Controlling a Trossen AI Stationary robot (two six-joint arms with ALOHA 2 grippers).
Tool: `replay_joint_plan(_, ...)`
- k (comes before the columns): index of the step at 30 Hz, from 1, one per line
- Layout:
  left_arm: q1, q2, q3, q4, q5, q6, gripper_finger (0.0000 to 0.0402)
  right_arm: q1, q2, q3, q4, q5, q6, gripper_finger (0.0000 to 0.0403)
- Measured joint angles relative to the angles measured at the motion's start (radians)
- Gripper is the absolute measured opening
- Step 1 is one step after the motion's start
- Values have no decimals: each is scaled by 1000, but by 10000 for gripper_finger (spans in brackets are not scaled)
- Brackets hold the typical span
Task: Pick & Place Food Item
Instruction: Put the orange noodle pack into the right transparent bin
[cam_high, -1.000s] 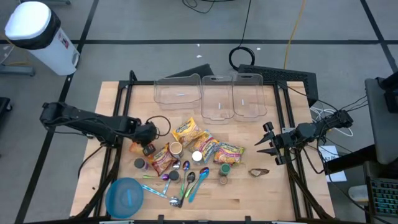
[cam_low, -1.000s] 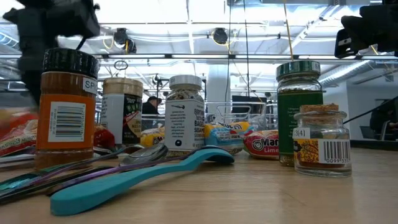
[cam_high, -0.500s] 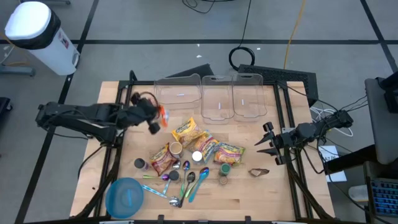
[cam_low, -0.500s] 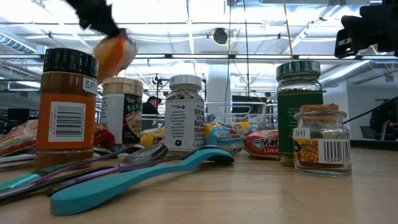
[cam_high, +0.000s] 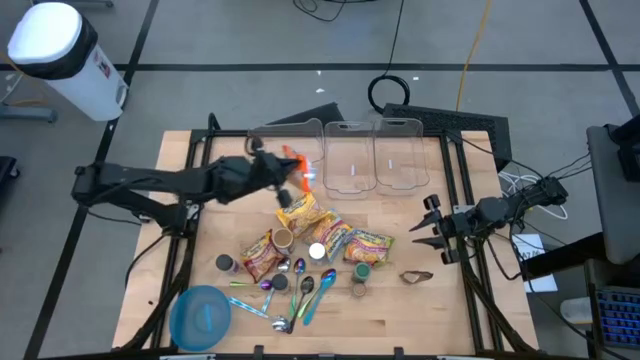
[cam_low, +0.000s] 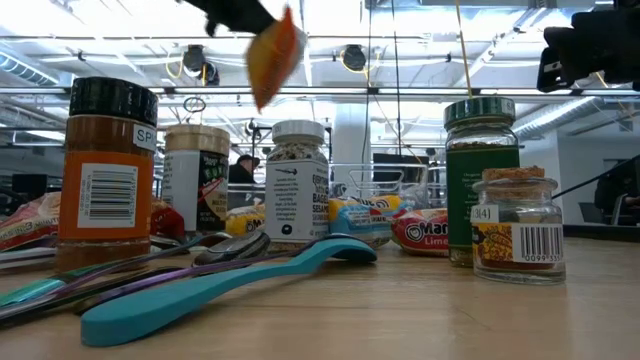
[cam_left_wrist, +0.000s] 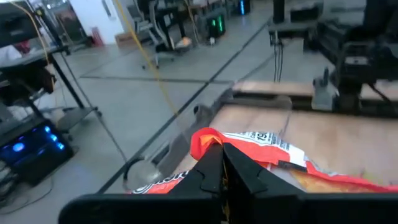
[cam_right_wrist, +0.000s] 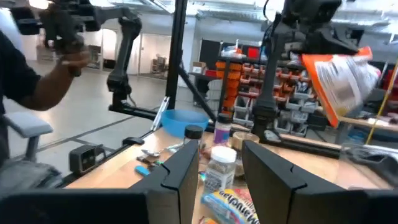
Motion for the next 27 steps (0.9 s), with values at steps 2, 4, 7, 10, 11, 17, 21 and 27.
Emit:
replay_joint_plan(2, 43, 52, 0, 107, 43, 23, 7, 0, -1, 0, 55, 0, 9, 116)
replay_joint_plan(4, 84, 98, 0, 215, 86, 38, 4, 0, -1, 0, 95, 0, 38, 116)
replay_joint_plan(7, 132, 156, 0, 310, 150, 38, 9, 0, -1, 0, 145, 0, 80, 116)
replay_joint_plan(10, 156, 202, 0, 366, 223, 48, 8, 0, 0, 0, 205, 17, 65, 116)
replay_joint_plan(11, 159, 215, 0, 384, 246, 57, 5, -1, 2, 0, 235, 51, 50, 116)
replay_joint_plan(17, 156, 277, 0, 489, 327, 158, 10, -2, 20, 0, 294, 369, 67, 116)
replay_joint_plan(21, 146, 309, 0, 546, 388, 174, 4, -19, 122, 5, 458, 432, 16, 122)
replay_joint_plan(27, 112, 350, 0, 576, 427, 201, 5, -79, 406, 93, 425, 459, 38, 194)
